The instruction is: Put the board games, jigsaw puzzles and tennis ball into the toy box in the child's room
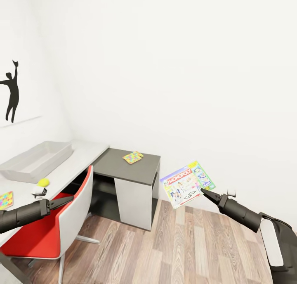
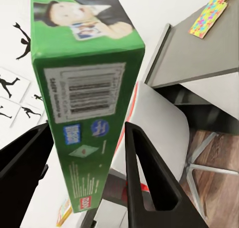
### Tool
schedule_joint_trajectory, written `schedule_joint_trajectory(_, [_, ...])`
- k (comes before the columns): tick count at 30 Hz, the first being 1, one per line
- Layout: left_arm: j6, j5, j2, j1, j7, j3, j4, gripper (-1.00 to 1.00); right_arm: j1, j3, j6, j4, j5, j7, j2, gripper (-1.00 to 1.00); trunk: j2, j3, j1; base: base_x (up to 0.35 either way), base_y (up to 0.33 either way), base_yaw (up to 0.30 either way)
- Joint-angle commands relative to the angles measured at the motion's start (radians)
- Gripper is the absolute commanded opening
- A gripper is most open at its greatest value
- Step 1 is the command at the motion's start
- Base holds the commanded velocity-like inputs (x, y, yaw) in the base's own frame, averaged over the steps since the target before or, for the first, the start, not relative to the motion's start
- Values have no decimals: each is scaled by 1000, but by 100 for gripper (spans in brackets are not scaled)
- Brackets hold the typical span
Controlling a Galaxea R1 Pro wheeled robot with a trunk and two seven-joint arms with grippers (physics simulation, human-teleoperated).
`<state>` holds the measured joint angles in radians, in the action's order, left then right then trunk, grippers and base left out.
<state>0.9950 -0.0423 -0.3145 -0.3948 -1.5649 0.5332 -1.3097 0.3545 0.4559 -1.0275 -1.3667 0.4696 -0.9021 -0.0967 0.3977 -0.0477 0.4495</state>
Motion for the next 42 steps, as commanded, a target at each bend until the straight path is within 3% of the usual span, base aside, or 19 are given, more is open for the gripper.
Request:
schedule_joint_trajectory(1, [11,-5,0,-1,-6,1,0,100,1,1,-3,-1,-5,-6,0,-100,2,-2,0,-86,48,0])
schedule_joint_trajectory(9, [10,-5,0,-1,-6,2,0,100,1,-9,3,3,-19,8,5,-100,2,-2,0,-20,11,0])
schedule_joint_trajectory(15, [10,-5,0,-1,-6,2,0,100,7,-74,65,15,-14,171,22,-100,2,-2,0,-1,0,20])
schedule_joint_trajectory(19, [10,-5,0,-1,-6,2,0,100,23,-97,94,55,-17,218,24,-100,2,-2,0,0,0,222])
schedule_joint_trajectory(24, [10,-5,-1,-1,-6,2,0,100,46,-104,129,114,-20,227,24,-100,2,-2,0,-16,0,152])
schedule_joint_trajectory(32, [10,-5,0,-1,-6,2,0,100,50,-109,123,121,-22,228,23,-100,2,-4,0,-138,0,238])
schedule_joint_trajectory(37, [10,-5,0,-1,-6,2,0,100,50,-161,124,120,-23,229,22,-100,2,-4,0,-10,0,279])
schedule_joint_trajectory(42, [10,-5,-1,-1,-6,2,0,100,50,-178,125,118,-23,229,22,-100,2,-4,0,-1,0,281])
